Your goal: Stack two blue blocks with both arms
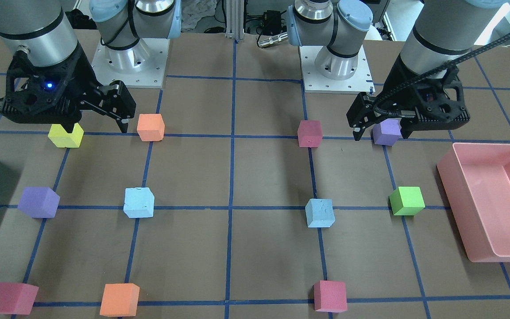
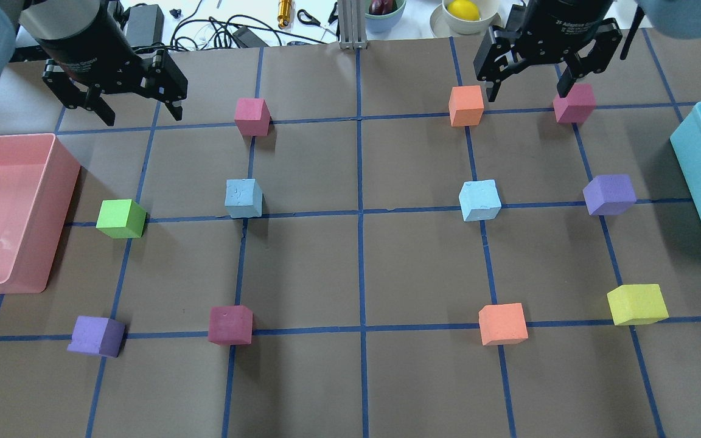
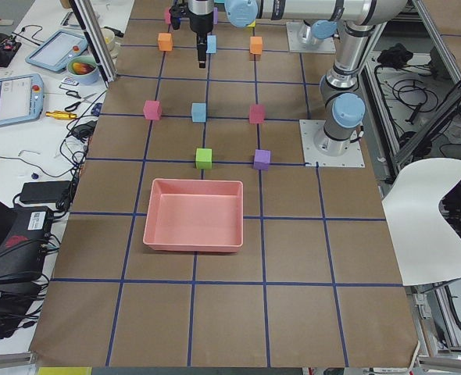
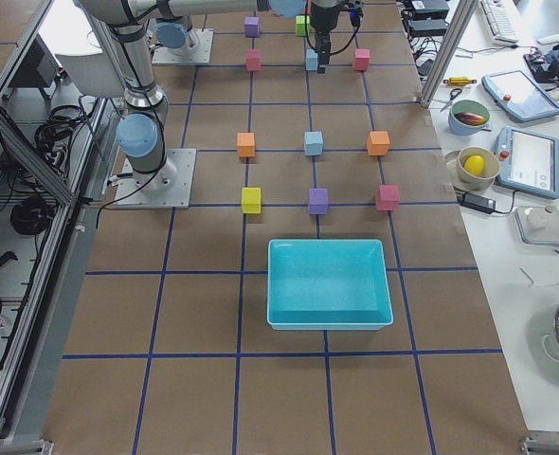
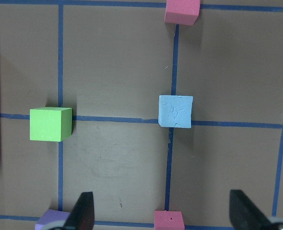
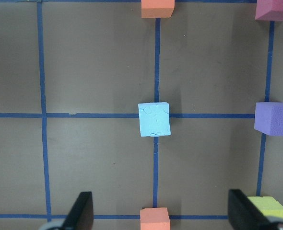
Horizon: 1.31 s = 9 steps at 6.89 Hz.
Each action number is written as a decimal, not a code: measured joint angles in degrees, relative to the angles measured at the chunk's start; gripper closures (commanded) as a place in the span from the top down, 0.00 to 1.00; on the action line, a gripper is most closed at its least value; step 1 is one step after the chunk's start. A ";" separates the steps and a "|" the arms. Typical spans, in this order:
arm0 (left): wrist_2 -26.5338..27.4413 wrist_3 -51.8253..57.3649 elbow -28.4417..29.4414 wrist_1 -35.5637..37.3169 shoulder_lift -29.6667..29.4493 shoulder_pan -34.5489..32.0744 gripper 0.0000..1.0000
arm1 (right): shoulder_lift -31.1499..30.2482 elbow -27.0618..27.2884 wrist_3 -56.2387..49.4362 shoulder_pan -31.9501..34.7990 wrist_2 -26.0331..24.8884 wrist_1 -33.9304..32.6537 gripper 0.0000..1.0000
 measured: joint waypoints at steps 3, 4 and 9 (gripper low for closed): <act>-0.20 0.07 0.04 -0.07 0.08 -0.17 1.00 | 0.01 0.21 -0.15 0.00 -0.05 0.13 1.00; -0.19 0.27 -0.10 -0.09 0.06 -0.18 1.00 | 0.09 0.51 -0.27 -0.20 -0.05 0.09 1.00; -0.52 -0.03 -7.30 5.68 -1.21 -0.40 1.00 | 15.12 6.36 -5.90 -0.52 -2.27 -9.14 1.00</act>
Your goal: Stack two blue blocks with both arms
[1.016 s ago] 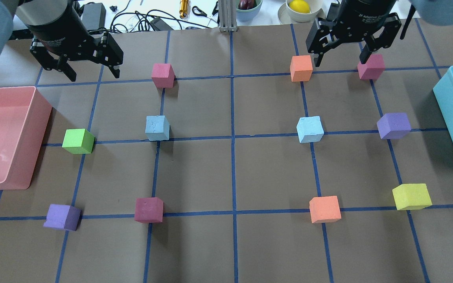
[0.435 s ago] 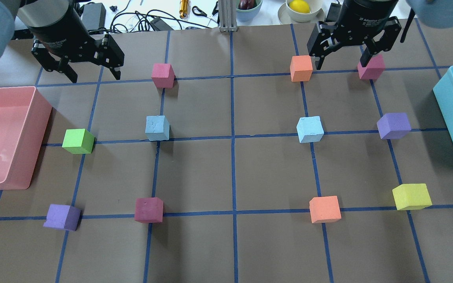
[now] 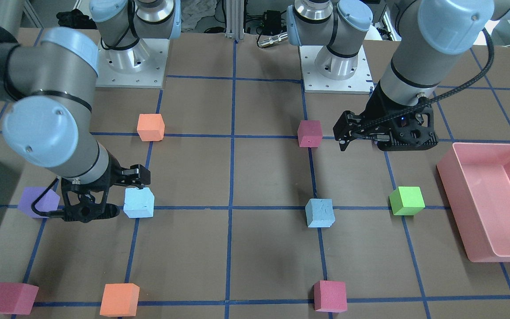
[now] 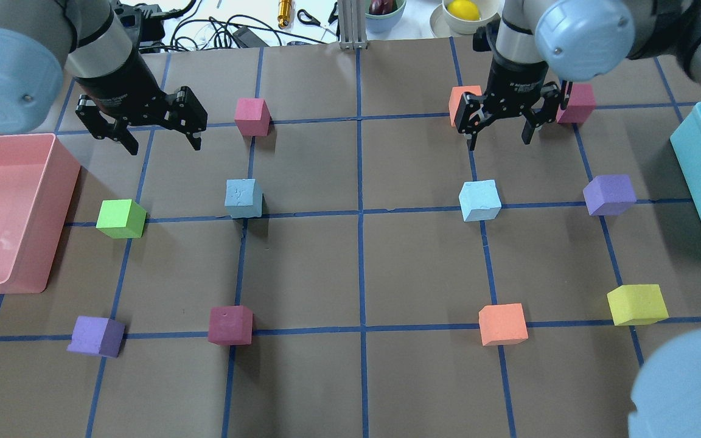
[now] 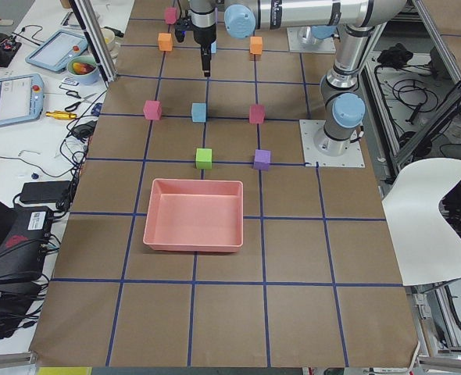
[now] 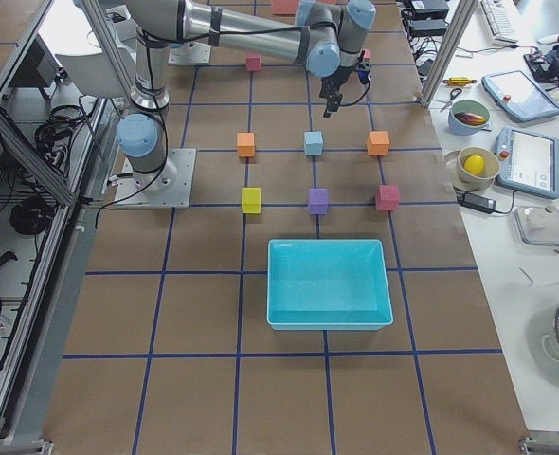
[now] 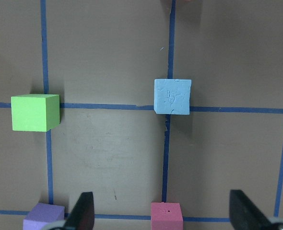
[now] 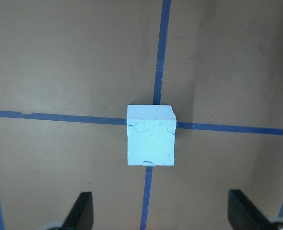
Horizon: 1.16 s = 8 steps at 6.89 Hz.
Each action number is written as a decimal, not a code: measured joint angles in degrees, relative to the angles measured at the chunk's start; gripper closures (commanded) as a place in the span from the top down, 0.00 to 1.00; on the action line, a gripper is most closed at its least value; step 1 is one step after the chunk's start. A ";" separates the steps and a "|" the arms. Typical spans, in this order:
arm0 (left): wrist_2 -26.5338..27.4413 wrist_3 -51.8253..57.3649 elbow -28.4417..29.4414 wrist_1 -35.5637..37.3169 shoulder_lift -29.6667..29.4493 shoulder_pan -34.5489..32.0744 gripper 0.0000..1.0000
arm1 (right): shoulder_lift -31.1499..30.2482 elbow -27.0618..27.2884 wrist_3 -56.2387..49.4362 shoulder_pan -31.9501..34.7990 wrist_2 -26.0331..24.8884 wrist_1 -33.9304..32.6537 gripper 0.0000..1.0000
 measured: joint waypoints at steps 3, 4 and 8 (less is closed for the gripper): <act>-0.09 -1.13 -3.22 12.21 -5.65 -2.73 1.00 | 2.49 14.96 -3.70 -0.22 -1.08 -22.27 0.66; -0.18 -1.18 -3.42 15.19 -8.61 -3.32 1.00 | 3.08 16.34 -3.74 -0.23 -1.19 -24.23 0.34; -0.92 -0.50 -3.65 21.22 -18.13 -3.74 1.00 | 2.53 15.88 -1.47 1.05 0.41 -24.92 0.25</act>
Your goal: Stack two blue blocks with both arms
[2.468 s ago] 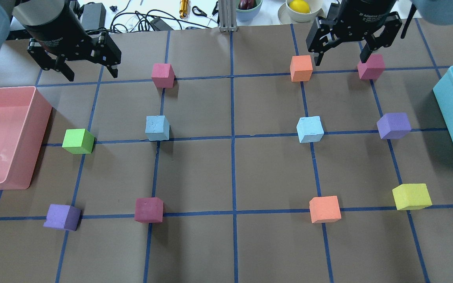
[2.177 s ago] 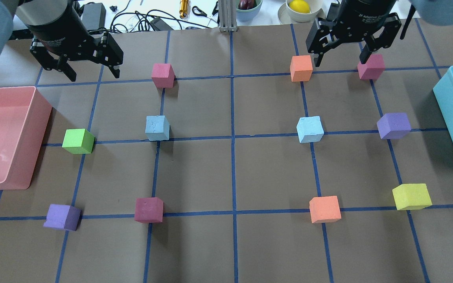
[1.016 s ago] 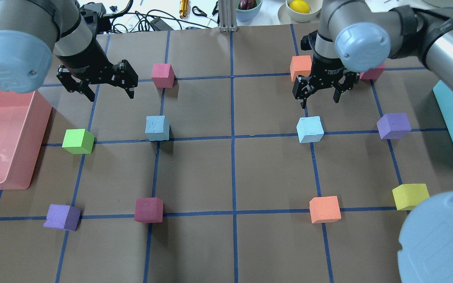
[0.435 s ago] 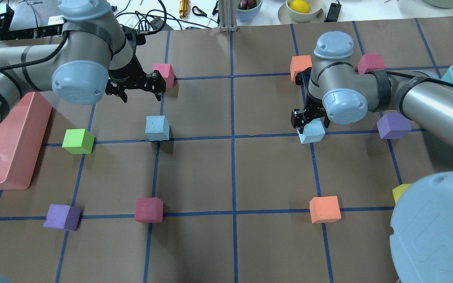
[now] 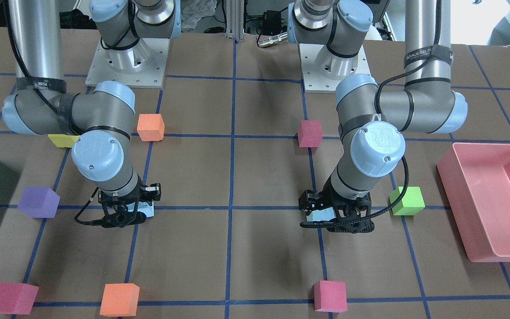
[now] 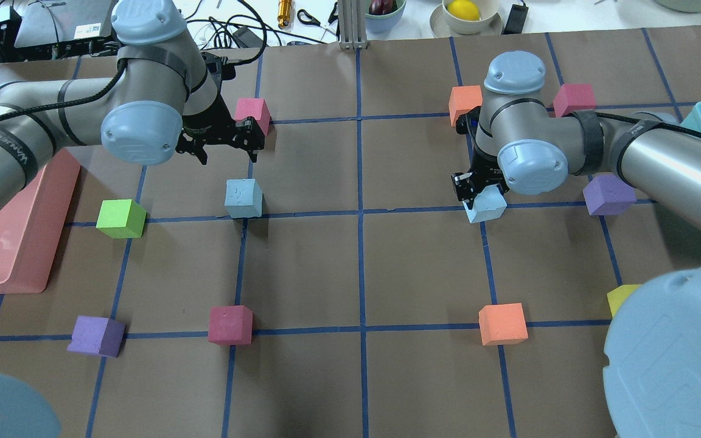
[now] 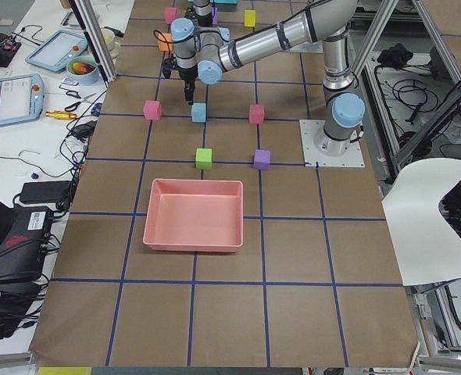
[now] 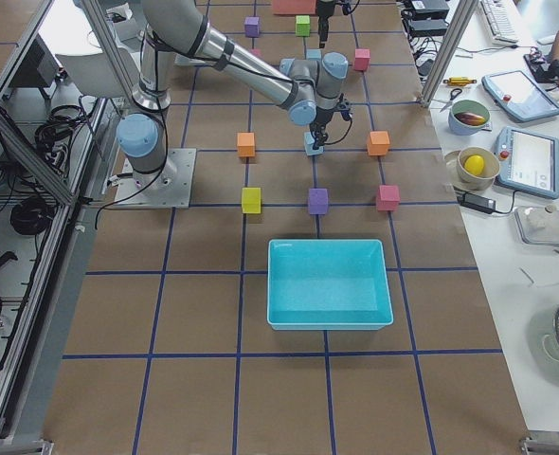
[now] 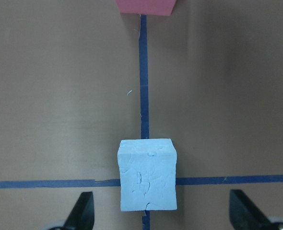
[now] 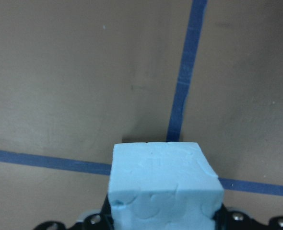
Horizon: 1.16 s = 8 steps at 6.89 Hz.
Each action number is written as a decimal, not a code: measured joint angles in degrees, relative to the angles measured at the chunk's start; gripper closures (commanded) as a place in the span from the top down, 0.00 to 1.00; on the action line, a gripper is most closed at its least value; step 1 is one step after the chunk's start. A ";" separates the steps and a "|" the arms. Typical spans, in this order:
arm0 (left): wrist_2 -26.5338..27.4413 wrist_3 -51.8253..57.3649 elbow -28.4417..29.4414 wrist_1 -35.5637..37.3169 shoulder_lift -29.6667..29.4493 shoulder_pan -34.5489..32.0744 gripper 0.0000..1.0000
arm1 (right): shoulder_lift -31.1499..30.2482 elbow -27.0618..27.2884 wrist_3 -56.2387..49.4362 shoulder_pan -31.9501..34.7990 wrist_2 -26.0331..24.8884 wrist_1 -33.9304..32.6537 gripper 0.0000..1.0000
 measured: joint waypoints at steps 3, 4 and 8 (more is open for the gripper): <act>0.42 0.11 -1.56 1.79 -3.02 -0.09 1.00 | 6.89 -14.72 8.60 7.25 6.43 1.32 0.27; 0.44 0.04 -3.16 3.08 -3.11 -0.09 1.00 | 11.93 -21.46 13.96 11.18 6.09 1.83 0.27; 0.23 0.28 -7.18 8.10 -2.95 -0.03 0.73 | 20.21 -31.04 20.64 16.86 2.45 3.48 0.99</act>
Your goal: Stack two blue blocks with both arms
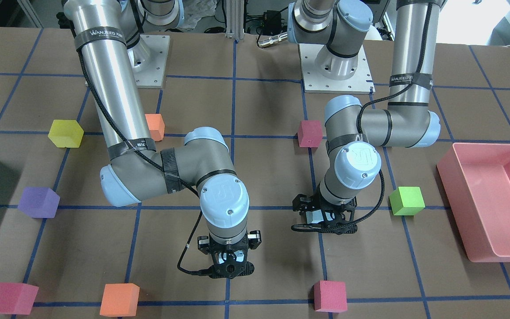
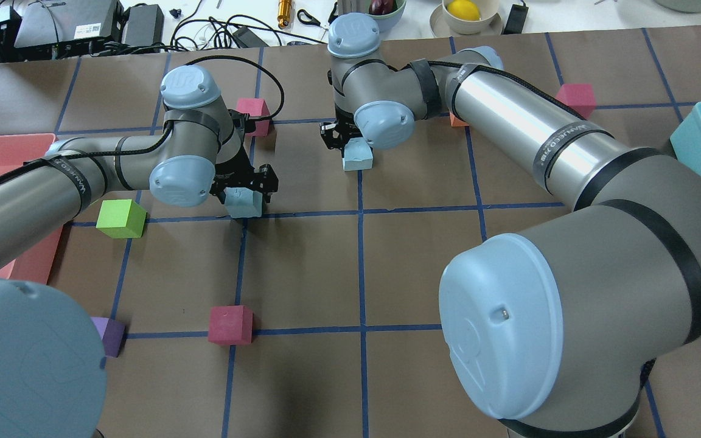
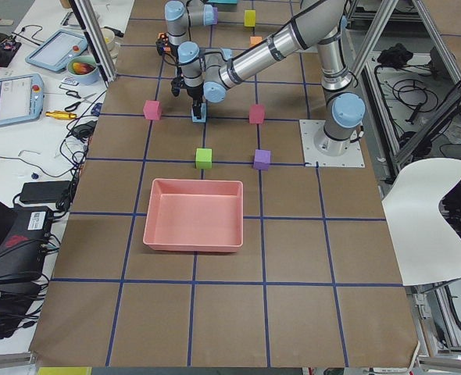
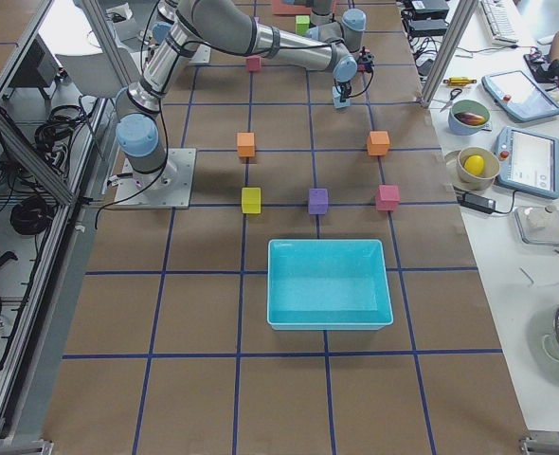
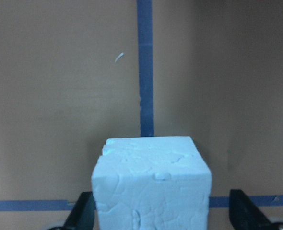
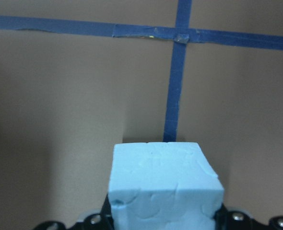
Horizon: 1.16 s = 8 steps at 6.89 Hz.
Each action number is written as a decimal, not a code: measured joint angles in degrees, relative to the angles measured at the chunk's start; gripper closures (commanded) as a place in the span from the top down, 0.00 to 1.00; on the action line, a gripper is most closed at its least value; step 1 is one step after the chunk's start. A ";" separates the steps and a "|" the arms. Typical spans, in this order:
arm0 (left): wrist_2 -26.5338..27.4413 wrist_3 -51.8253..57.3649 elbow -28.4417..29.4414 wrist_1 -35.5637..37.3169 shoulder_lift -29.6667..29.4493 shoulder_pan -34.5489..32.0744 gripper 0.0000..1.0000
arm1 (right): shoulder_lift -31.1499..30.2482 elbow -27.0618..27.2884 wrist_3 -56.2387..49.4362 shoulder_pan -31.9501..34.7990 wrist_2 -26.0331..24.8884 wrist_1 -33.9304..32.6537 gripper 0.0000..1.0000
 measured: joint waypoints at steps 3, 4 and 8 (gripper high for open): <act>-0.13 0.10 0.07 1.17 -0.05 0.03 0.14 | -0.04 -0.44 -0.02 -0.47 -0.13 0.18 1.00; -0.06 0.08 0.37 1.28 0.25 0.04 0.13 | -1.25 -0.47 -0.13 -1.75 0.14 0.44 1.00; -0.55 -0.91 10.28 -4.13 0.11 -1.70 0.12 | -17.93 0.64 -2.91 -9.02 0.69 17.38 1.00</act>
